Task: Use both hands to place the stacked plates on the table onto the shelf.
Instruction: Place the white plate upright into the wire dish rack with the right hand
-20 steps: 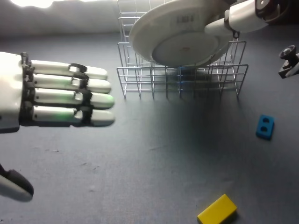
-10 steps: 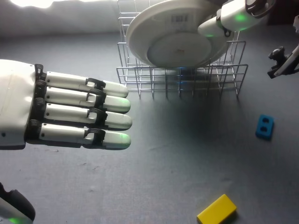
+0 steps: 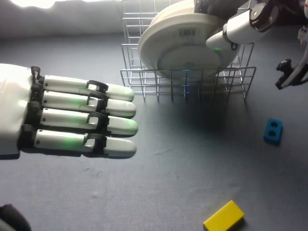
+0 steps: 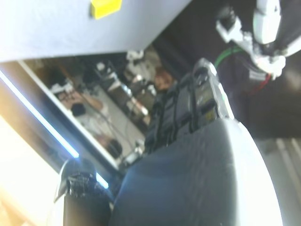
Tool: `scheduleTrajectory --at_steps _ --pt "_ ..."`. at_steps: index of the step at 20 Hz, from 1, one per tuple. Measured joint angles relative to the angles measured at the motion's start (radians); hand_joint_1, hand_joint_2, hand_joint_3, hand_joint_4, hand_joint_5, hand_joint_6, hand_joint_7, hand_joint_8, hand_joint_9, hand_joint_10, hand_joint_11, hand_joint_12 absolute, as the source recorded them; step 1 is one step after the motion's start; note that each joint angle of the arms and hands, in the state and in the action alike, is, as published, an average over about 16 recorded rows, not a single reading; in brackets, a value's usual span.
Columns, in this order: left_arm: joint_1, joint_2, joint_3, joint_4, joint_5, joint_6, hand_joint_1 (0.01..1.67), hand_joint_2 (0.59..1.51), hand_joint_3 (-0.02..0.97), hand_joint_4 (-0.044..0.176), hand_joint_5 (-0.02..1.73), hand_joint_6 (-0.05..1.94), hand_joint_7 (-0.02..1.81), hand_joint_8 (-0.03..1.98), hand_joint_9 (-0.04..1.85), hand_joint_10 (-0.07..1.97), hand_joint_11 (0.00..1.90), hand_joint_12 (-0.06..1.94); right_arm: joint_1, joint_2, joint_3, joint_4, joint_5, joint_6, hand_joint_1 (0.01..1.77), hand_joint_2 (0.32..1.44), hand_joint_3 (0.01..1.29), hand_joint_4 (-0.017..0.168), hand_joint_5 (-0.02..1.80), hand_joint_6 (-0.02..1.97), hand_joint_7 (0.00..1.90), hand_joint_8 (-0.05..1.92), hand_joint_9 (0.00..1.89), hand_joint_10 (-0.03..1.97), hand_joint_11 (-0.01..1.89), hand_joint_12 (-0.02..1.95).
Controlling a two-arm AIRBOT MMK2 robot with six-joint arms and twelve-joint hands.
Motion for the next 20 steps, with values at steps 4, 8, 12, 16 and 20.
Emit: scheduleTrajectory --at_steps 4,8,12,16,20 --pt "0.005 -0.005 0.003 0.04 -0.038 0.007 0.02 1.093 0.019 0.002 0.02 0.02 0.02 0.0 0.01 -0.06 0.02 0.0 -0.022 -0.01 0.013 0.0 0.003 0.0 1.36 1.0 0.01 -0.008 0.86 1.01 1.01 0.91 0.95 1.11 0.79 1.18" --pt "0.006 -0.012 0.01 0.089 -0.07 0.014 0.02 1.093 0.019 0.002 0.02 0.02 0.02 0.0 0.01 -0.06 0.02 0.0 -0.036 -0.017 0.021 0.0 0.004 0.0 1.34 1.02 0.02 -0.006 0.86 1.02 0.99 0.94 0.95 0.95 0.77 1.18" --pt "0.005 -0.016 0.015 0.147 -0.068 0.011 0.02 1.094 0.019 0.002 0.02 0.02 0.02 0.0 0.01 -0.06 0.02 0.0 -0.047 -0.02 0.025 -0.001 0.003 0.0 1.3 1.05 0.02 -0.005 0.86 1.01 0.99 0.75 0.97 0.72 0.74 1.16" --pt "0.005 -0.016 0.014 0.175 -0.047 0.019 0.02 1.094 0.019 0.002 0.02 0.02 0.02 0.0 0.02 -0.06 0.02 0.0 -0.049 -0.019 0.023 -0.001 0.0 0.0 1.25 1.05 0.02 -0.003 0.84 0.8 0.98 0.53 0.97 0.47 0.69 1.14" --pt "0.005 -0.013 0.007 0.175 -0.02 0.036 0.02 1.094 0.019 0.002 0.02 0.02 0.02 0.0 0.02 -0.06 0.02 0.0 -0.038 -0.009 0.014 -0.004 -0.004 0.0 1.18 1.05 0.02 -0.003 0.83 0.57 0.98 0.3 0.99 0.2 0.64 1.13"
